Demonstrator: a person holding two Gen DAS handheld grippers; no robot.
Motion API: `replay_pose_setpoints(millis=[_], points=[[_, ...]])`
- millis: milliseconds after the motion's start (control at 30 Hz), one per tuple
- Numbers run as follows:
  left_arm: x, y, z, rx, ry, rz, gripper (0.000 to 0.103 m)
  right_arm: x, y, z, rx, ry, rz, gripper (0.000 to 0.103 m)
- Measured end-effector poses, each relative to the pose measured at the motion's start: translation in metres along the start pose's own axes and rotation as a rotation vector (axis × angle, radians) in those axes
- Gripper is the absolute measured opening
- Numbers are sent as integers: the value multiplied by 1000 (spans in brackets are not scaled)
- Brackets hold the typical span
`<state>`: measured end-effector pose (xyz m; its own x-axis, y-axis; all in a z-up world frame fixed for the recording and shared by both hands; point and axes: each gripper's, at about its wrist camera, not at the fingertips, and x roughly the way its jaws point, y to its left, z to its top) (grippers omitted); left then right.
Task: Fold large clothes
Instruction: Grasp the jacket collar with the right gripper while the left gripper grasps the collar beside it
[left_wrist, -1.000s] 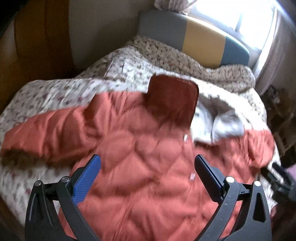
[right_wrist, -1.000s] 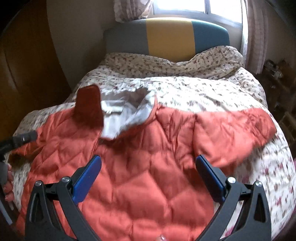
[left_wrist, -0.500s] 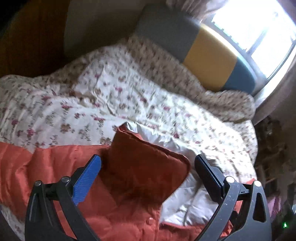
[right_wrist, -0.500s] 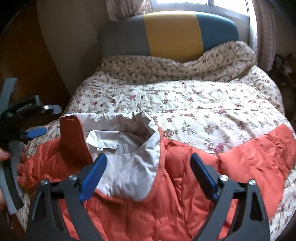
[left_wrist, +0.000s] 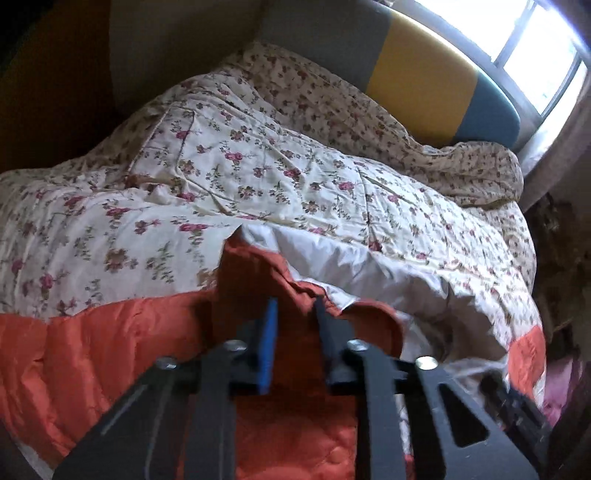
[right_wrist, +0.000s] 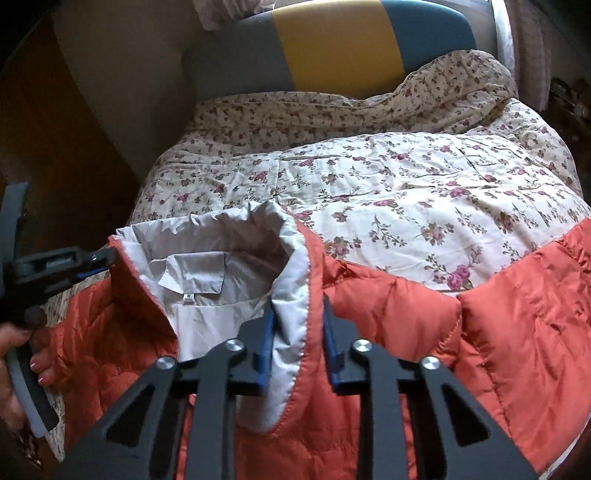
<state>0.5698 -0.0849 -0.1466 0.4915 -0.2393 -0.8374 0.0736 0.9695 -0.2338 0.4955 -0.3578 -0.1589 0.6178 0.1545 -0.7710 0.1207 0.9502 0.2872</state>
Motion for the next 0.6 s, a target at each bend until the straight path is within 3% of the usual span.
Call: replay_pose_setpoints(millis=[100,200,367,467,600], points=[[-16,7,-11,23,-26,6,16,-6,-3,-6,-7,-4,-14,19],[-31,20,-26,43,-46,31,1,-12,-7,-16,-20,-10,-37,18],[-35,61,-66,-2,-21,66,1,-13,-11,-36,-48,-6,-88,16],[-33,73,-79,-52,-3,27,1,-8,-16,-46,-40,4,-109,16],[-36,58,-72,-61,-10,-13,1,-5,-19,-51,-31,8,-119,16]])
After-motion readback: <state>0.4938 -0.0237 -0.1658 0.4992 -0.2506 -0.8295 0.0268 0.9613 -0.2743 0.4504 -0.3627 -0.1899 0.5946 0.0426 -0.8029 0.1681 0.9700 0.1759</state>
